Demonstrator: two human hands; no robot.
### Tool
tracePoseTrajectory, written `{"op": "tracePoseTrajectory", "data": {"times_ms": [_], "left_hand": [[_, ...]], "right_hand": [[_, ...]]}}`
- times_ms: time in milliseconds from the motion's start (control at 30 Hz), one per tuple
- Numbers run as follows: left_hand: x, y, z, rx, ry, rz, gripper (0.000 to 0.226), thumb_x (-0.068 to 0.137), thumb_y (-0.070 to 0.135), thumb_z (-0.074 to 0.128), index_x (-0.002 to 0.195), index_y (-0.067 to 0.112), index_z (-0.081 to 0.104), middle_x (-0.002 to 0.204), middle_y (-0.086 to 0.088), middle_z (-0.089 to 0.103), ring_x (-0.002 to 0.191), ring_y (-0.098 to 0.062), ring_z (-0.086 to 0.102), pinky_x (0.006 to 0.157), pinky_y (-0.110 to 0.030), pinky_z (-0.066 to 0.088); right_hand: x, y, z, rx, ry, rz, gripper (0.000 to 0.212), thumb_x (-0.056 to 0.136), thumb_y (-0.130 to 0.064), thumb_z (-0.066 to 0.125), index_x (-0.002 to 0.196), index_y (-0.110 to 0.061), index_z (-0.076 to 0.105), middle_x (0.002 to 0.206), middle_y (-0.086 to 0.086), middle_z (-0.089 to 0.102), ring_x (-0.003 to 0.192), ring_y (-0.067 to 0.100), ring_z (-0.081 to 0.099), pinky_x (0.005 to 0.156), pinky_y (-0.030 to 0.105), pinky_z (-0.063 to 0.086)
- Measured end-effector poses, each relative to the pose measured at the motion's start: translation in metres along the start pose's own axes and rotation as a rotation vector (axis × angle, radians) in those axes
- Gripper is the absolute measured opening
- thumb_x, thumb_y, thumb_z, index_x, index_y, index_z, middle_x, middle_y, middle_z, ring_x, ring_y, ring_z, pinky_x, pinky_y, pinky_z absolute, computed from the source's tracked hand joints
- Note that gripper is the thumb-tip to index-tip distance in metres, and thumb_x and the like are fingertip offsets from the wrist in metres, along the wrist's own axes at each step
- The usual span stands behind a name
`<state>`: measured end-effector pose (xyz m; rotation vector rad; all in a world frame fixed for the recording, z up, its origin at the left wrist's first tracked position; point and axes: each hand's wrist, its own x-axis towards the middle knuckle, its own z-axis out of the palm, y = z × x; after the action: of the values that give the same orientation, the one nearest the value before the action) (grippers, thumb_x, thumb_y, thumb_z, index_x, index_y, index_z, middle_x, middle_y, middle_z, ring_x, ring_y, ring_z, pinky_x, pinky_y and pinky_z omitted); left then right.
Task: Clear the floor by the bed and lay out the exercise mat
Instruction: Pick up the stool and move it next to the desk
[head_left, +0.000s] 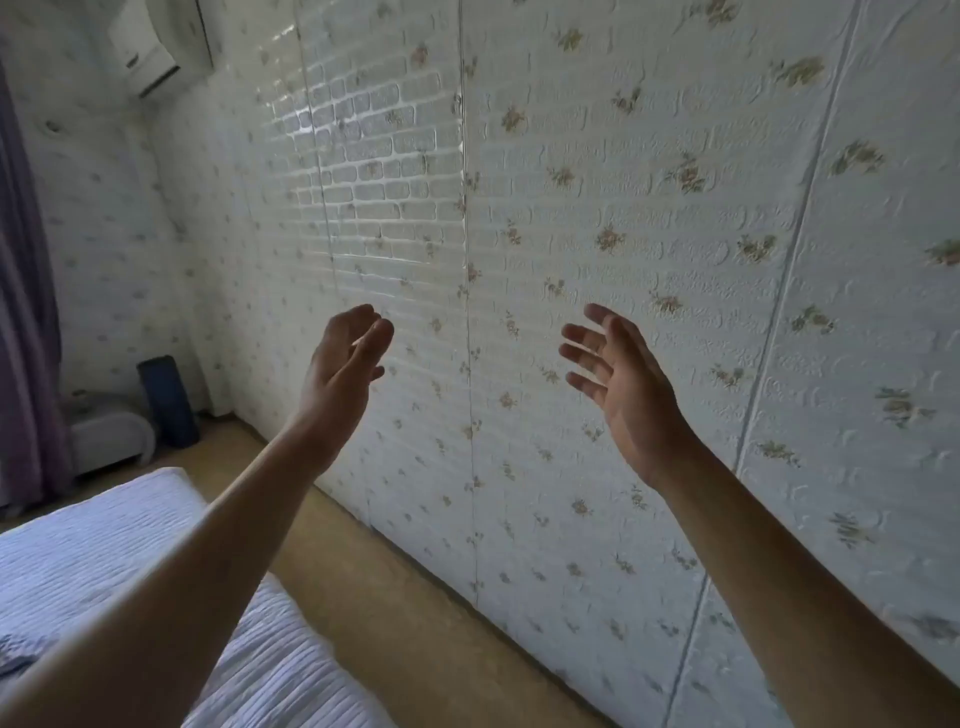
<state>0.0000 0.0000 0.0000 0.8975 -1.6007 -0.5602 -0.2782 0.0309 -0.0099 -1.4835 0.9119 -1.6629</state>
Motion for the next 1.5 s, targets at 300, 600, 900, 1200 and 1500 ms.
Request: {"op": "tracePoseTrajectory", "data": {"times_ms": [300, 600, 900, 1200, 1500], "left_hand": [[0.112, -0.099, 0.031, -0.137, 0.073, -0.093, 0.085, 0.077, 0.069, 0.05, 0.144, 0.018, 0.039, 0.143, 0.0, 0.049, 0.123, -0.013, 0.057, 0.098, -0.036, 0.052], [0.185, -0.183, 0.039, -0.107, 0.12, -0.167, 0.075, 0.081, 0.065, 0.052, 0.141, 0.02, 0.043, 0.133, 0.009, 0.053, 0.121, -0.012, 0.059, 0.097, -0.036, 0.054], [0.263, -0.272, 0.05, -0.053, 0.288, -0.244, 0.072, 0.077, 0.069, 0.054, 0.135, 0.027, 0.048, 0.13, 0.01, 0.059, 0.115, -0.009, 0.063, 0.093, -0.034, 0.056], [0.361, -0.333, 0.057, 0.08, 0.55, -0.313, 0.069, 0.082, 0.058, 0.051, 0.138, 0.017, 0.048, 0.133, 0.0, 0.058, 0.118, -0.015, 0.061, 0.09, -0.036, 0.055], [0.405, -0.366, 0.011, 0.209, 0.622, -0.309, 0.081, 0.074, 0.068, 0.051, 0.139, 0.019, 0.047, 0.13, 0.003, 0.059, 0.119, -0.012, 0.06, 0.091, -0.035, 0.056]], "right_hand": [[0.133, 0.085, 0.002, -0.045, -0.039, 0.115, 0.047, 0.089, -0.056, 0.043, 0.129, -0.035, 0.054, 0.132, 0.0, 0.062, 0.124, 0.018, 0.06, 0.109, 0.046, 0.047], [0.248, 0.156, 0.021, -0.014, -0.136, 0.12, 0.042, 0.09, -0.058, 0.042, 0.124, -0.039, 0.058, 0.13, -0.002, 0.065, 0.123, 0.015, 0.062, 0.109, 0.043, 0.047], [0.373, 0.266, 0.065, 0.069, -0.315, 0.119, 0.045, 0.093, -0.057, 0.039, 0.131, -0.038, 0.056, 0.132, -0.006, 0.064, 0.122, 0.01, 0.063, 0.11, 0.046, 0.047], [0.522, 0.339, 0.098, 0.208, -0.52, 0.122, 0.053, 0.087, -0.065, 0.044, 0.131, -0.039, 0.057, 0.133, -0.006, 0.064, 0.125, 0.012, 0.061, 0.11, 0.047, 0.046], [0.601, 0.379, 0.172, 0.352, -0.622, 0.104, 0.088, 0.065, -0.089, 0.058, 0.134, -0.033, 0.055, 0.134, -0.005, 0.065, 0.125, 0.013, 0.062, 0.106, 0.042, 0.047]]}}
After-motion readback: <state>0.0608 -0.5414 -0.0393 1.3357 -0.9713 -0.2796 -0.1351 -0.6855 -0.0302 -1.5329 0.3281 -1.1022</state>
